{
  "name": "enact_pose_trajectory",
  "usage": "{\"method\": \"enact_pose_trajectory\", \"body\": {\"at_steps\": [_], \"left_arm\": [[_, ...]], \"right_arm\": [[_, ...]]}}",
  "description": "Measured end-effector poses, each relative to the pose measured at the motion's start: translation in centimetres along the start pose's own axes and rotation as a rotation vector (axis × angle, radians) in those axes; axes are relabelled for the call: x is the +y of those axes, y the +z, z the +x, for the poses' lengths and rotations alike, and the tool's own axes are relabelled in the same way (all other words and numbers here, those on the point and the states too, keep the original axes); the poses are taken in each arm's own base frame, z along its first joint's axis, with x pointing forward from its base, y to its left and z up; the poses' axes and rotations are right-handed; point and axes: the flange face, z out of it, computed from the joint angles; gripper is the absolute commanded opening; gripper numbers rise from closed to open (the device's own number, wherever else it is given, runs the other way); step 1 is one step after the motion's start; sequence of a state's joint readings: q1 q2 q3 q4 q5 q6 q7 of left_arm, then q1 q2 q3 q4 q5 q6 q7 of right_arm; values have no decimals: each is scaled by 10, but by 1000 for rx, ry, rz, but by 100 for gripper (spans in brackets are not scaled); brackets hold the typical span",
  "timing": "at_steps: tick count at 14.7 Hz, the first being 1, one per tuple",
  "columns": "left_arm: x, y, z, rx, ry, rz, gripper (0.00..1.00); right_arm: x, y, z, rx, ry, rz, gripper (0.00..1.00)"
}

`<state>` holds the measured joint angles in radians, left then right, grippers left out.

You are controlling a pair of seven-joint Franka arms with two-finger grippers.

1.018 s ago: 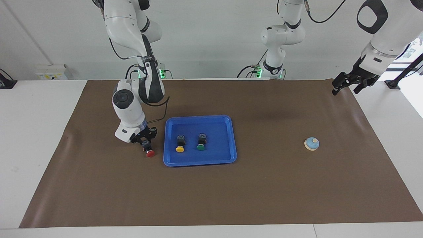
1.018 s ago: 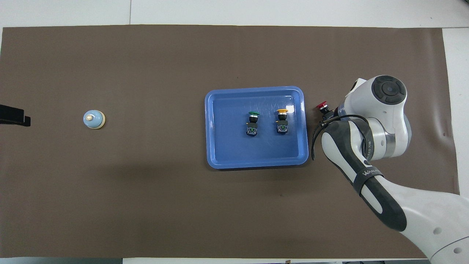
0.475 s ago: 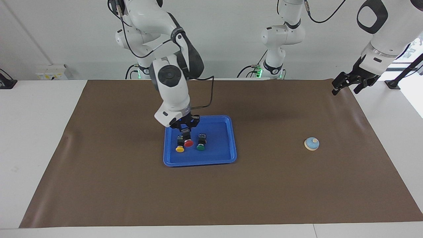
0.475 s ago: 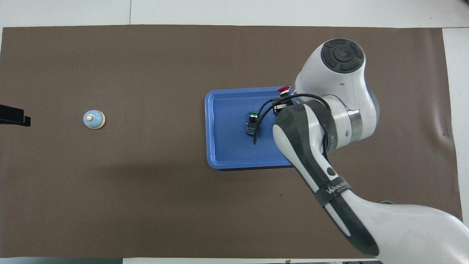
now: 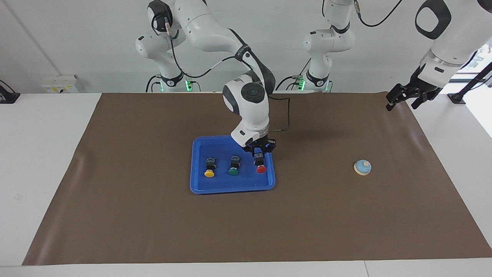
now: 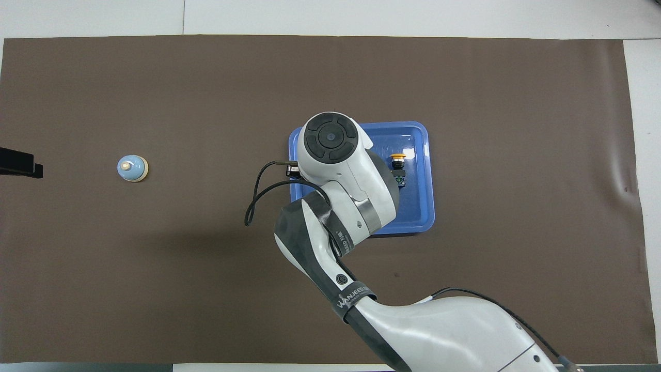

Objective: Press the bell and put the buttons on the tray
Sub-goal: 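Place the red button in the tray beside the green one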

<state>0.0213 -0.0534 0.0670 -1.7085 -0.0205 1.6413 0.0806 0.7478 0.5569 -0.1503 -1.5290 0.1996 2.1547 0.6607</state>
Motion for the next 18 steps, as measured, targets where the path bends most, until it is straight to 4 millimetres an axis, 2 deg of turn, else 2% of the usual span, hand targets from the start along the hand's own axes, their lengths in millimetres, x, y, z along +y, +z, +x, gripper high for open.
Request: {"method": "enact_pose_trajectory", "body": {"at_steps": [5, 8, 9, 10, 11, 12, 16, 18], "left_arm": [[0, 0, 0, 0, 0, 0, 100], [0, 0, 0, 0, 0, 0, 100], [0, 0, 0, 0, 0, 0, 100], [0, 0, 0, 0, 0, 0, 100], [0, 0, 0, 0, 0, 0, 100], [0, 0, 0, 0, 0, 0, 100], [0, 0, 0, 0, 0, 0, 100], [0, 0, 0, 0, 0, 0, 100]], "right_arm": [[16, 33, 0, -19, 44, 6, 0], [23, 43, -4, -49, 48, -19, 0], [24, 44, -6, -62, 49, -29, 17], [26, 44, -6, -72, 51, -37, 48], [28, 44, -5, -81, 55, -44, 71], [31, 43, -4, -84, 59, -47, 100], [34, 26, 5, -68, 69, -33, 100], [42, 9, 15, -45, 73, -36, 100]]}}
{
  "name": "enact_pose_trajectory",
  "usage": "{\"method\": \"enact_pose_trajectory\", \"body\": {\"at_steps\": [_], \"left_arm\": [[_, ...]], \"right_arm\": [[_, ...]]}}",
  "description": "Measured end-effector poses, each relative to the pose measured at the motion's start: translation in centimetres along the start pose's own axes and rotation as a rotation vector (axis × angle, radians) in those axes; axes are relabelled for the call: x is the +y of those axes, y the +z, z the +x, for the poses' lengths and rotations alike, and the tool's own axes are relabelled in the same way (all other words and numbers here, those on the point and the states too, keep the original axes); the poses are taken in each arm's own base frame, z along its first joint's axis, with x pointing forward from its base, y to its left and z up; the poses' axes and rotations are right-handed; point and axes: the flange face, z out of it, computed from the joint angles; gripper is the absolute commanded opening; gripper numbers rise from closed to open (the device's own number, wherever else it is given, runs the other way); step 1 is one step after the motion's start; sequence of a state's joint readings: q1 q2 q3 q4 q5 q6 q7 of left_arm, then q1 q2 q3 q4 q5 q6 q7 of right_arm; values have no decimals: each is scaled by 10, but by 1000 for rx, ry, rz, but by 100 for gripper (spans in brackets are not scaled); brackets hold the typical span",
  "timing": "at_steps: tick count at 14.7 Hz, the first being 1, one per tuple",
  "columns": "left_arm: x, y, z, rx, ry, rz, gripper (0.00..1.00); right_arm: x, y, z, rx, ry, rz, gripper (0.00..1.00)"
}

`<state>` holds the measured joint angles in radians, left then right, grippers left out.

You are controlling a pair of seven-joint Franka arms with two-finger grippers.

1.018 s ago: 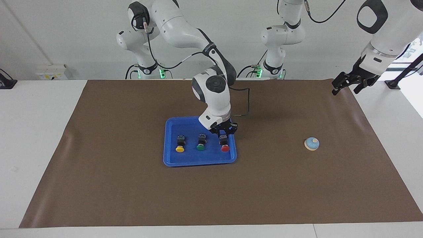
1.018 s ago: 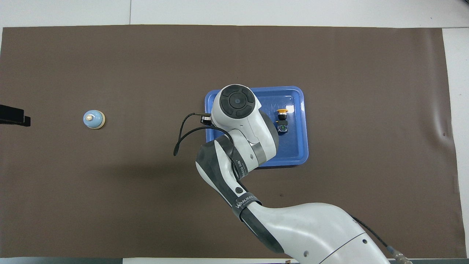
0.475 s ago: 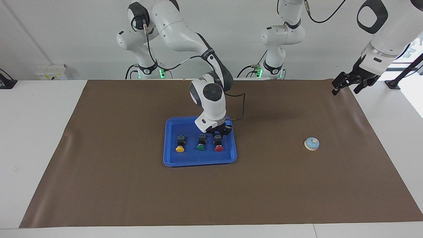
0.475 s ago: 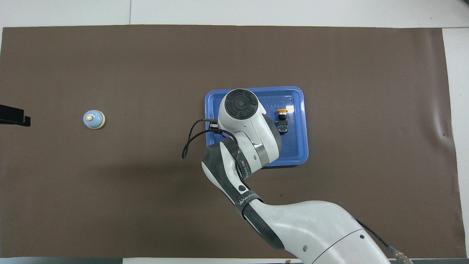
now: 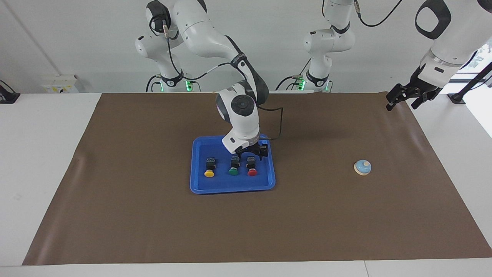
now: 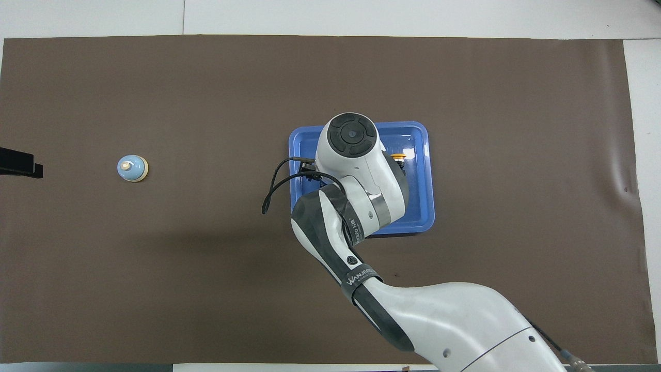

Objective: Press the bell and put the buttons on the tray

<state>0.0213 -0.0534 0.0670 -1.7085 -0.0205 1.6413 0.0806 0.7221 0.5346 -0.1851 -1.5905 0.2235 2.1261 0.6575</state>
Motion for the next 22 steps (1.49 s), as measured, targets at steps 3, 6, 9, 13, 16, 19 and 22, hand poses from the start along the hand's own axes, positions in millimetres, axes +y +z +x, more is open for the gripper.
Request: {"method": "enact_pose_trajectory", "body": {"at_steps": [3, 6, 9, 13, 16, 19, 22], "left_arm": [[0, 0, 0, 0, 0, 0, 100], [0, 0, 0, 0, 0, 0, 100], [0, 0, 0, 0, 0, 0, 100], [0, 0, 0, 0, 0, 0, 100], [0, 0, 0, 0, 0, 0, 100], [0, 0, 0, 0, 0, 0, 100], [0, 0, 0, 0, 0, 0, 100]], "right_arm": [[58, -59, 38, 8, 10, -20, 100], [170, -137, 73, -80, -73, -18, 100], [263, -207, 69, -158, -93, 13, 100], [297, -263, 33, -154, -106, -55, 100], [301, -263, 15, -160, -122, -85, 100], [319, -253, 16, -182, -120, -84, 100], [345, -254, 24, -172, -159, -67, 100]]}}
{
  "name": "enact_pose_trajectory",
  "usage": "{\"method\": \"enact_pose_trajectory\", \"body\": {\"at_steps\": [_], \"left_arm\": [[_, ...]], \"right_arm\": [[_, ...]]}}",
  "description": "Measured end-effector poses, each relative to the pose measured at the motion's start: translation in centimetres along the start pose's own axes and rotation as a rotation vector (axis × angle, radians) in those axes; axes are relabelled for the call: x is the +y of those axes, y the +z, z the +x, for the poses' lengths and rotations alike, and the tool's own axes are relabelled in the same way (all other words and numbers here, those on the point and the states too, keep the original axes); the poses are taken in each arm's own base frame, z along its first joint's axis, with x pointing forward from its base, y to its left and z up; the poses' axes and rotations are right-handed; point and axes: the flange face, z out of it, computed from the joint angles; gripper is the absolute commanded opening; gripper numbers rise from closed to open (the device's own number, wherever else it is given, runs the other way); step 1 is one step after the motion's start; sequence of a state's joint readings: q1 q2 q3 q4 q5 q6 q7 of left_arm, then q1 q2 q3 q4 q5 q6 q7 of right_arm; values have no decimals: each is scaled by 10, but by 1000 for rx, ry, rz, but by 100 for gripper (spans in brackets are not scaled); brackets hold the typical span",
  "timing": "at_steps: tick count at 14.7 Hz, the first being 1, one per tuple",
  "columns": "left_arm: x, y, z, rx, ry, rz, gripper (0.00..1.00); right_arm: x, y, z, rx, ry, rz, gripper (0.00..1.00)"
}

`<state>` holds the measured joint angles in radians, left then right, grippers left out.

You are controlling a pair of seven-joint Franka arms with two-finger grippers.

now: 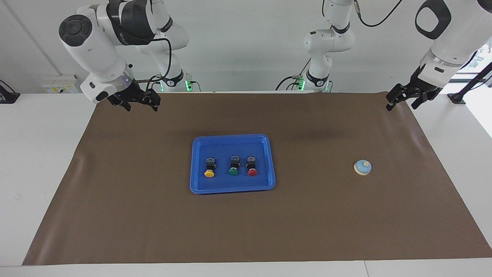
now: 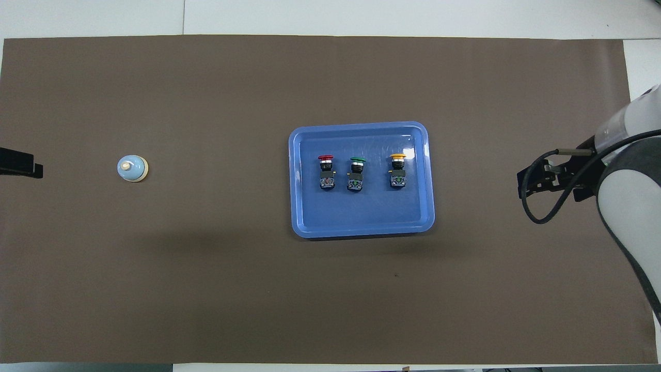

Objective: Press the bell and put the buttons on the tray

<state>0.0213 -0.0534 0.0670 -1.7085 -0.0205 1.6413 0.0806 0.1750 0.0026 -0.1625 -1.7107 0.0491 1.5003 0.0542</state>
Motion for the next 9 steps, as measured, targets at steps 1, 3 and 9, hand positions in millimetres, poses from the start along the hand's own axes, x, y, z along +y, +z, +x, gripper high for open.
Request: {"method": "enact_pose_trajectory", "body": {"at_steps": [1, 3, 9], "left_arm": [[0, 0, 0, 0, 0, 0, 100], [0, 0, 0, 0, 0, 0, 100], [0, 0, 0, 0, 0, 0, 100]], "right_arm": [[7, -1, 1, 5, 0, 3, 100], [14, -2, 2, 12, 9, 6, 100], [22, -3, 2, 15, 22, 9, 100]]}}
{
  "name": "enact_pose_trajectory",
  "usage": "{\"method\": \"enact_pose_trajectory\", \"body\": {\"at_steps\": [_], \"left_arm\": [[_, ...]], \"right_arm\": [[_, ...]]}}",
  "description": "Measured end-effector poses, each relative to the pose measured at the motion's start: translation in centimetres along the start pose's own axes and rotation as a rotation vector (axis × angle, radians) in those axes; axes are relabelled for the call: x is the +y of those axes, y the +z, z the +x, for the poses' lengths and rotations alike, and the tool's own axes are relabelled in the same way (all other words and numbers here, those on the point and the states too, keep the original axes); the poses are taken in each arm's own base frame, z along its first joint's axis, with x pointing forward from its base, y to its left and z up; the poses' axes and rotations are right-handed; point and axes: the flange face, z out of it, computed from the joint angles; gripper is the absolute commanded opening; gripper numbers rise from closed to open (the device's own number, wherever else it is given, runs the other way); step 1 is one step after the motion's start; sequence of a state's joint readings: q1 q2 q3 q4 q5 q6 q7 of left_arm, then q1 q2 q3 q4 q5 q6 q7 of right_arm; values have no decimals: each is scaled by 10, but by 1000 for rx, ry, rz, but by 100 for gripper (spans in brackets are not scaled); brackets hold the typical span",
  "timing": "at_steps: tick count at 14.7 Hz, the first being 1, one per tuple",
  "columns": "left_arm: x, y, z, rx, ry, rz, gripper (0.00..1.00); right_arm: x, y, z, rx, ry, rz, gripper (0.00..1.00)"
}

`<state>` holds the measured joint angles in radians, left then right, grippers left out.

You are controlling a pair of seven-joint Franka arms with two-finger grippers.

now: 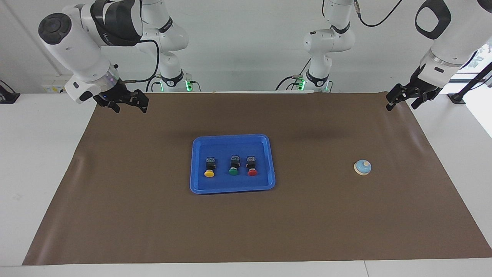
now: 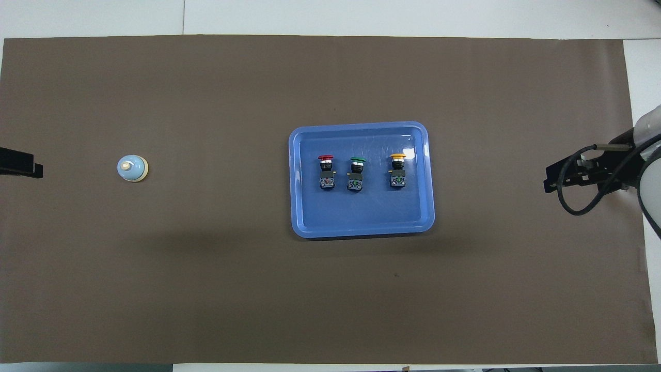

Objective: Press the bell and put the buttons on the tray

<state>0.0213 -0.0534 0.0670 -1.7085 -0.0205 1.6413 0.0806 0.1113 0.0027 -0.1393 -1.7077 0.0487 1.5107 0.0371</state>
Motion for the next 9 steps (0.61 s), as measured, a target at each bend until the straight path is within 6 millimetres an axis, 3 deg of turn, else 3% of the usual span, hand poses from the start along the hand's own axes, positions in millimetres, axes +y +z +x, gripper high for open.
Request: {"method": "enact_pose_trajectory", "body": {"at_steps": [9], "left_arm": [[0, 0, 0, -3, 0, 0, 100]], "right_arm": [[7, -2, 0, 4, 11, -3, 100]]}}
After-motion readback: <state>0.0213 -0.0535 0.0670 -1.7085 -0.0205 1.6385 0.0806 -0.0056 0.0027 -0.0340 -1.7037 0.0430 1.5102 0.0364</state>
